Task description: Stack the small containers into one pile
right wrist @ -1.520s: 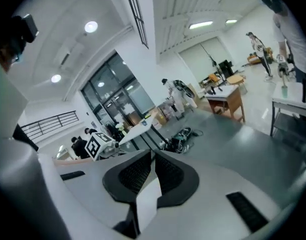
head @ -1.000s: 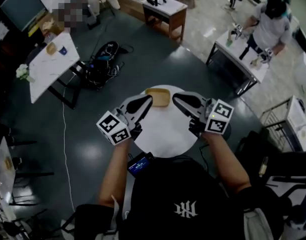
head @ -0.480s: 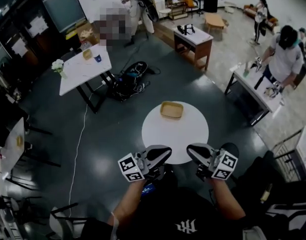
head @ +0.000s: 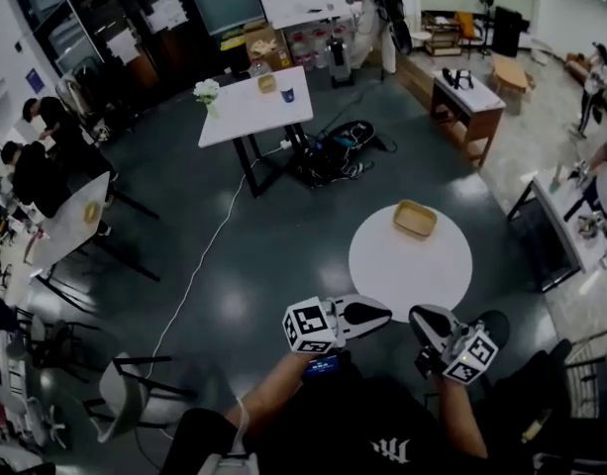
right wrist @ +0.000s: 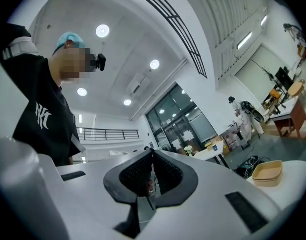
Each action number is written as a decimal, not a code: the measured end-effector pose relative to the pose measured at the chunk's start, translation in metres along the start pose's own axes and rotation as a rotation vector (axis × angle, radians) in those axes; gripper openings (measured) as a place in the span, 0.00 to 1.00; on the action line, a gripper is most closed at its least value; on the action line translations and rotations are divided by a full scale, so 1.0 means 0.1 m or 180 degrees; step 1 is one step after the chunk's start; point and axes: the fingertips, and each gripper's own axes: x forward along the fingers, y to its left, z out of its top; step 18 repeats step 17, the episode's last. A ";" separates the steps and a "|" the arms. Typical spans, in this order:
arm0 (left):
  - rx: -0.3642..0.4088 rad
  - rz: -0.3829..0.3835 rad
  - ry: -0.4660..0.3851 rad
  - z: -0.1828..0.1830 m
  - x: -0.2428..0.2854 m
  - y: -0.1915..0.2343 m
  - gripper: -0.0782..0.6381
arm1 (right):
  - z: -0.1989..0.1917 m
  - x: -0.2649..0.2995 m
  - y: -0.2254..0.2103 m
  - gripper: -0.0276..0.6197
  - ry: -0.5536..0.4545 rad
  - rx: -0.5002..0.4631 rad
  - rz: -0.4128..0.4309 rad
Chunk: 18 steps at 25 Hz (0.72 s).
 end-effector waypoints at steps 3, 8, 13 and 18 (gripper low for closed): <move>0.0050 -0.0053 -0.0120 0.04 -0.16 0.08 0.11 | -0.12 0.13 0.04 0.11 0.0099 -0.0089 -0.0119; 0.0102 -0.0228 -0.0048 0.12 -0.62 0.20 0.12 | -0.30 0.69 0.01 0.11 0.0124 -0.0191 -0.0346; 0.0036 -0.0381 0.0068 -0.09 -1.03 0.20 0.12 | -0.55 0.98 0.00 0.11 0.0184 -0.0213 -0.0792; -0.0074 -0.0438 0.0120 -0.37 -1.26 0.37 0.12 | -0.65 1.19 0.19 0.11 0.0034 -0.0486 -0.0791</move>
